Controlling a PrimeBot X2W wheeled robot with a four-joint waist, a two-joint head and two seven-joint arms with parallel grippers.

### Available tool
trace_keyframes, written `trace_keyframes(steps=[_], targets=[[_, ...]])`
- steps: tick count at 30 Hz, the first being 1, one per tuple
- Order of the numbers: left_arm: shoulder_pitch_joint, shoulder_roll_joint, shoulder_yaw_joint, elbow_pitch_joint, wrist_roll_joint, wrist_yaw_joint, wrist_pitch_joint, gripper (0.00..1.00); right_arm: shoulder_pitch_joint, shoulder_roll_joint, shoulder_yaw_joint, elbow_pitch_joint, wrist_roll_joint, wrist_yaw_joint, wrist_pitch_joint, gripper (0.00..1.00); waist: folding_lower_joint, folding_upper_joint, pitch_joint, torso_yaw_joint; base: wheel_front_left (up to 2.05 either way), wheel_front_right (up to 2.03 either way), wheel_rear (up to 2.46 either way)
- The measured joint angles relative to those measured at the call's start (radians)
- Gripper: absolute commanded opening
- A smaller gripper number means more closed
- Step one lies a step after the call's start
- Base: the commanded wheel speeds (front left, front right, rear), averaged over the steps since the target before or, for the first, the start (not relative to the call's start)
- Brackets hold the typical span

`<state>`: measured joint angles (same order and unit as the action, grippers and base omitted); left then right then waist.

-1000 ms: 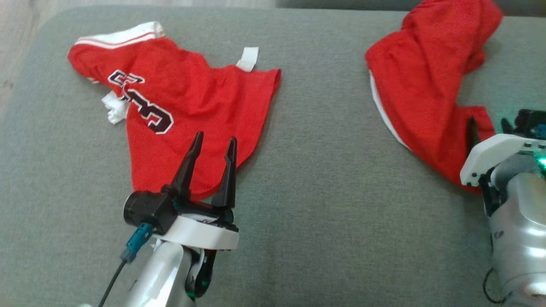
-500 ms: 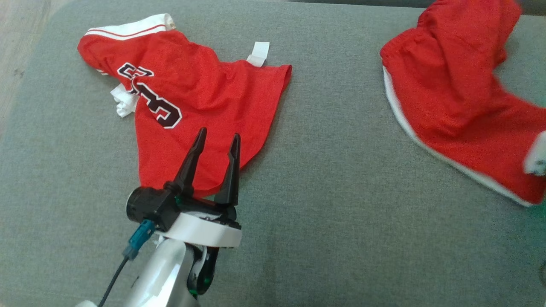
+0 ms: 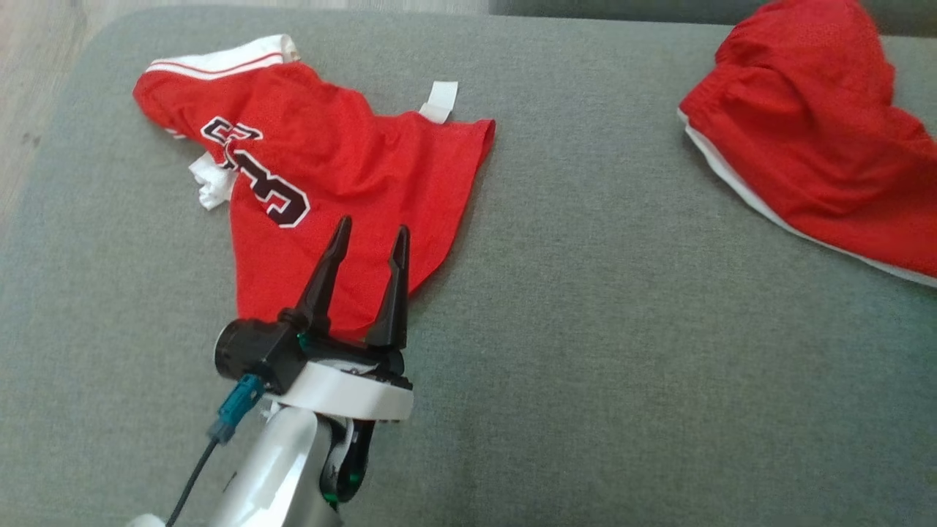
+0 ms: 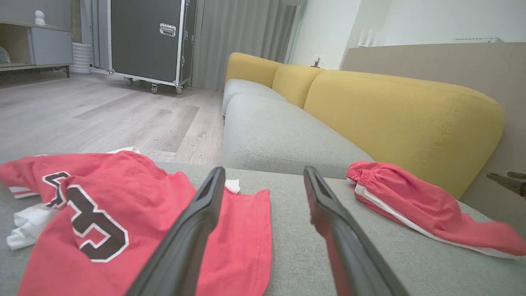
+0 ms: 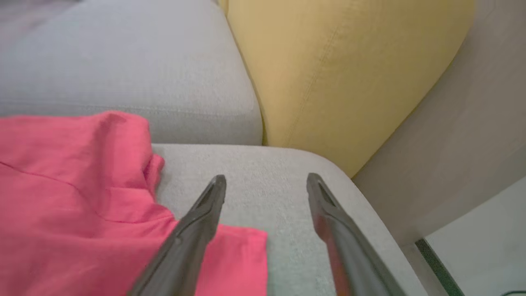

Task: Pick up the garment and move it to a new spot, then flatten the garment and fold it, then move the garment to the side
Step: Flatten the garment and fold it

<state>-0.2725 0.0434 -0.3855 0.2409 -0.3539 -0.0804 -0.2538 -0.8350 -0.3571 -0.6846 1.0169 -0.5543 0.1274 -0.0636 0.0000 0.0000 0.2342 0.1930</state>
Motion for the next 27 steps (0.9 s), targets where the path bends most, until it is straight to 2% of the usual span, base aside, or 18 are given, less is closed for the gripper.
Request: trace_keyframes(steps=[4, 7, 8, 11, 15, 18, 22, 27], targets=[[0.001, 0.0, 0.009, 0.0, 0.0, 0.0, 0.0, 1.0, -0.009, 0.077, -0.014, -0.004, 0.003, 0.0, -0.128, 1.0, 0.0, 0.0, -0.028, -0.013, 0.0, 0.0, 0.0], [0.007, 0.0, 0.028, -0.001, 0.0, 0.001, 0.0, 1.0, -0.009, 0.156, 0.029, -0.028, 0.061, 0.0, -0.184, 1.0, -0.0001, 0.0, -0.06, -0.025, 0.0, 0.0, 0.0], [0.012, 0.001, 0.033, -0.002, 0.0, 0.001, 0.0, 1.0, -0.007, 0.186, 0.063, -0.058, 0.087, 0.0, -0.184, 1.0, -0.0001, 0.0, -0.07, -0.031, 0.0, 0.0, 0.0], [0.036, 0.0, 0.04, -0.002, 0.003, 0.001, 0.0, 1.0, 0.044, 0.264, 0.197, -0.248, 0.233, 0.0, -0.185, 1.0, -0.0001, 0.0, -0.101, -0.051, 0.0, 0.0, 0.0], [0.074, 0.001, 0.065, -0.002, 0.004, 0.001, 0.0, 1.0, 0.24, 0.284, 0.365, -0.458, 0.429, 0.0, -0.188, 1.0, -0.0002, 0.0, -0.137, -0.08, 0.0, 0.0, 0.0], [0.088, 0.001, 0.071, -0.002, 0.014, 0.0, 0.0, 1.0, 0.432, 0.296, 0.468, -0.576, 0.525, 0.0, -0.188, 1.0, -0.0002, 0.0, -0.161, -0.1, 0.0, 0.0, 0.0], [0.099, 0.001, 0.08, -0.003, 0.02, -0.002, 0.0, 1.0, 0.586, 0.305, 0.565, -0.658, 0.63, 0.0, -0.188, 1.0, -0.0003, 0.0, -0.182, -0.118, 0.0, 0.0, 0.0], [0.1, 0.001, 0.078, -0.008, 0.021, -0.008, 0.0, 1.0, 0.644, 0.309, 0.619, -0.692, 0.642, 0.0, -0.188, 1.0, -0.0001, 0.0, -0.173, -0.113, 0.0, 0.0, 0.0]])
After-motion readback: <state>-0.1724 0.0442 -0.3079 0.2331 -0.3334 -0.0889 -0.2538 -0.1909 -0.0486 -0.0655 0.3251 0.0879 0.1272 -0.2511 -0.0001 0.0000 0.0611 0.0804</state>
